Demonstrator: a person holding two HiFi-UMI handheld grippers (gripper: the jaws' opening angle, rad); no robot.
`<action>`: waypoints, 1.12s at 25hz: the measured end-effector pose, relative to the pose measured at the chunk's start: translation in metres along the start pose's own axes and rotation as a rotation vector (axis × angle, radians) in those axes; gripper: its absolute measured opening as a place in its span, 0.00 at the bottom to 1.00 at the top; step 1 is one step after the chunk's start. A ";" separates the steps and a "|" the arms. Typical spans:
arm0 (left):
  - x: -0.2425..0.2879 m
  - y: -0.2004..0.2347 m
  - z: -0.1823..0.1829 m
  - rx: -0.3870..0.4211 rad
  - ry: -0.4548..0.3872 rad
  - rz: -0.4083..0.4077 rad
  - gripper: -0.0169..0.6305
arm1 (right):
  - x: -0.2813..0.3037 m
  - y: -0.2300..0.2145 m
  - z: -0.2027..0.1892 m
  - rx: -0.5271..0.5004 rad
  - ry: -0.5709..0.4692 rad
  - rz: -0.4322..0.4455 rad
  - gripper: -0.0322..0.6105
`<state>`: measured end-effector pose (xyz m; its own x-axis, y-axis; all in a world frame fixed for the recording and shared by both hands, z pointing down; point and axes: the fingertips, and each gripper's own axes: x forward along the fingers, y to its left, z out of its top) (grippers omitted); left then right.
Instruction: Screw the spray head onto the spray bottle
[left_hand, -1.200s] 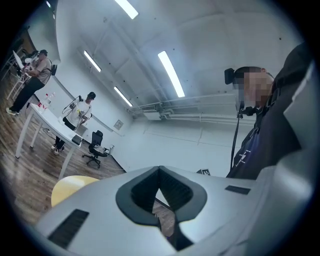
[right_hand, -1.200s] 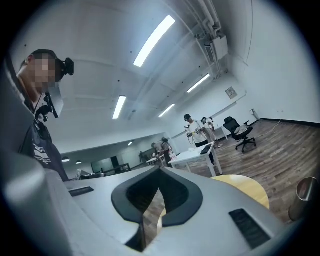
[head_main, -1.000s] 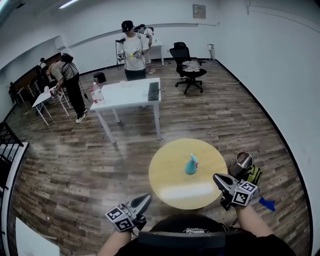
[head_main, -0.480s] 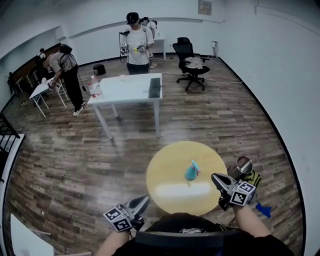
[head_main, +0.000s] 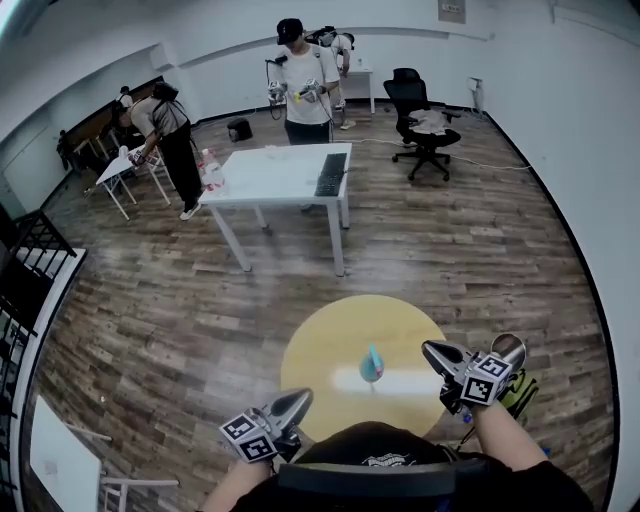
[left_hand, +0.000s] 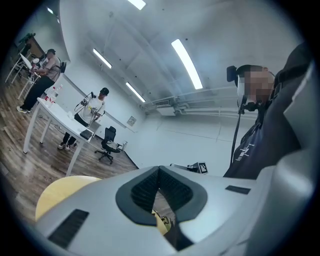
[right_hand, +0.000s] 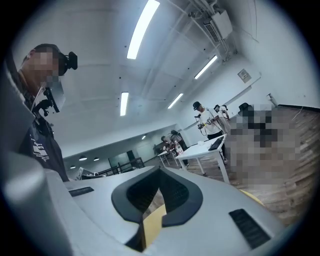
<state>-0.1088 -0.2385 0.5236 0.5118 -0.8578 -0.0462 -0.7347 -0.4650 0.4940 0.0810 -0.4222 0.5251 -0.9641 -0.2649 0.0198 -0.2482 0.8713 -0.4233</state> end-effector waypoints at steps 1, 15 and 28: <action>0.014 -0.004 -0.006 0.002 0.008 0.009 0.03 | -0.005 -0.013 0.002 0.002 0.004 0.012 0.05; 0.060 0.050 -0.033 0.020 0.143 0.022 0.03 | 0.022 -0.071 -0.022 -0.032 0.074 0.005 0.10; 0.063 0.187 -0.119 0.182 0.489 -0.189 0.03 | 0.122 -0.105 -0.096 -0.012 0.129 -0.208 0.11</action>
<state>-0.1609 -0.3532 0.7161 0.7577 -0.5740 0.3105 -0.6526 -0.6685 0.3566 -0.0193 -0.5063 0.6587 -0.8961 -0.3847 0.2216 -0.4429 0.8088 -0.3868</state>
